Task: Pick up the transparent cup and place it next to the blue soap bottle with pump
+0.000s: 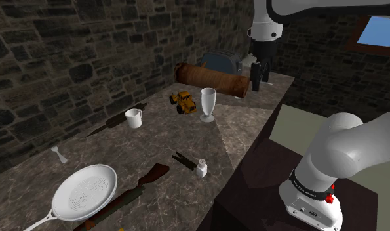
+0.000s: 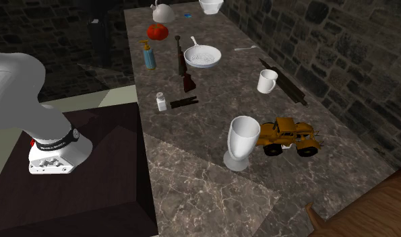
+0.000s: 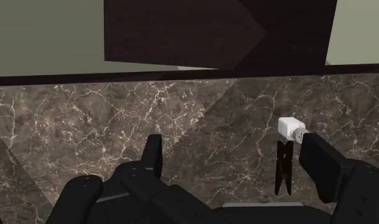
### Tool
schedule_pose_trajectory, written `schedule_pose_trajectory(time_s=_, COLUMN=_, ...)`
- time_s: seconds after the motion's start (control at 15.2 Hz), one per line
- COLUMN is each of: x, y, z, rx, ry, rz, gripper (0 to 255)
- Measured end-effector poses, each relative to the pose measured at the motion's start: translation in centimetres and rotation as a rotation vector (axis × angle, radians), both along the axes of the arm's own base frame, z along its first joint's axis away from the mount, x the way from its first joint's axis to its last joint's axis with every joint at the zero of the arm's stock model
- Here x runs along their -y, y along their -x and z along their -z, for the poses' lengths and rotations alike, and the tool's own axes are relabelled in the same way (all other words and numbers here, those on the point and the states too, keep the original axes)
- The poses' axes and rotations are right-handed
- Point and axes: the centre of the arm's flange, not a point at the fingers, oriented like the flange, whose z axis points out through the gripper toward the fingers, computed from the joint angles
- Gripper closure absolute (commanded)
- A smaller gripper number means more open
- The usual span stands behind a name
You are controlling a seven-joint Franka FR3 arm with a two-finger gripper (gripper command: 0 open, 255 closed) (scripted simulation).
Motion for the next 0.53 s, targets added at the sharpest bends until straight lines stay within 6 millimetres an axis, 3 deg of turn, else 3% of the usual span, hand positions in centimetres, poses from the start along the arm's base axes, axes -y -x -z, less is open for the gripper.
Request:
schedule_pose_trajectory(time_s=0.2, x=0.3, y=-1.1, z=0.9, rx=0.004, ry=-0.001, rz=-0.001, gripper=0)
schedule_pose_trajectory(time_s=0.53, x=1.9, y=-6.2, z=4.1, rx=0.024, ry=-0.005, rz=-0.003, gripper=0)
